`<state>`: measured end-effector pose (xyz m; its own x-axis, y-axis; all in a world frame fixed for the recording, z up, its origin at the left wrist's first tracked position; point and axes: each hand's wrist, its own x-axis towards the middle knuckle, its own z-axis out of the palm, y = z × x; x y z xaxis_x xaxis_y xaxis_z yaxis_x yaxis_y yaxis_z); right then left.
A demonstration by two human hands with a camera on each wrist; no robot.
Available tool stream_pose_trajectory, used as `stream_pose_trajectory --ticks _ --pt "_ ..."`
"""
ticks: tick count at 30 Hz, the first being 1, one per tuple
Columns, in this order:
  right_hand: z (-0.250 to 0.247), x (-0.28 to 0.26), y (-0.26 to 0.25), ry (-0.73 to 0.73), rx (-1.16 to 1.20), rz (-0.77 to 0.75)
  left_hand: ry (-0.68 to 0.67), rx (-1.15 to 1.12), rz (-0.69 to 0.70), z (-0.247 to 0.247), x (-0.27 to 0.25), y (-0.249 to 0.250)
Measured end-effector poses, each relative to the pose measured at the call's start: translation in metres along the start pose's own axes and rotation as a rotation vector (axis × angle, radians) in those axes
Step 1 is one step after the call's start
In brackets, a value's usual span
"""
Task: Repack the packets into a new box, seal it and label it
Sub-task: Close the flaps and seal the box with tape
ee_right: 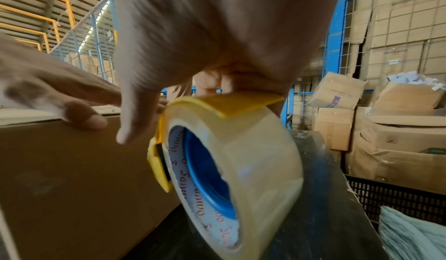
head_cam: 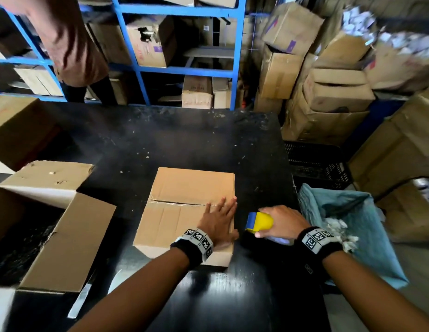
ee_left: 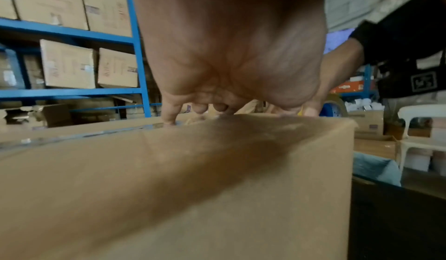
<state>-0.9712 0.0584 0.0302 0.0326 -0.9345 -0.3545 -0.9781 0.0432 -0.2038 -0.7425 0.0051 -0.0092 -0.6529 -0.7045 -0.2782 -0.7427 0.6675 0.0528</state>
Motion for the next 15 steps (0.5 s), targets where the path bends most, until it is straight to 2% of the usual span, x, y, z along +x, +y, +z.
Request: stream_pose_trajectory --ticks 9,12,15 --pt "0.023 -0.024 0.002 0.043 0.056 -0.009 -0.072 0.165 0.005 -0.007 0.024 0.017" --pt "0.032 -0.034 0.000 0.063 0.076 0.013 -0.100 0.049 0.023 -0.010 0.023 0.012" --pt "0.037 -0.044 -0.001 0.074 0.109 0.047 -0.040 -0.114 -0.054 -0.013 0.007 -0.011"
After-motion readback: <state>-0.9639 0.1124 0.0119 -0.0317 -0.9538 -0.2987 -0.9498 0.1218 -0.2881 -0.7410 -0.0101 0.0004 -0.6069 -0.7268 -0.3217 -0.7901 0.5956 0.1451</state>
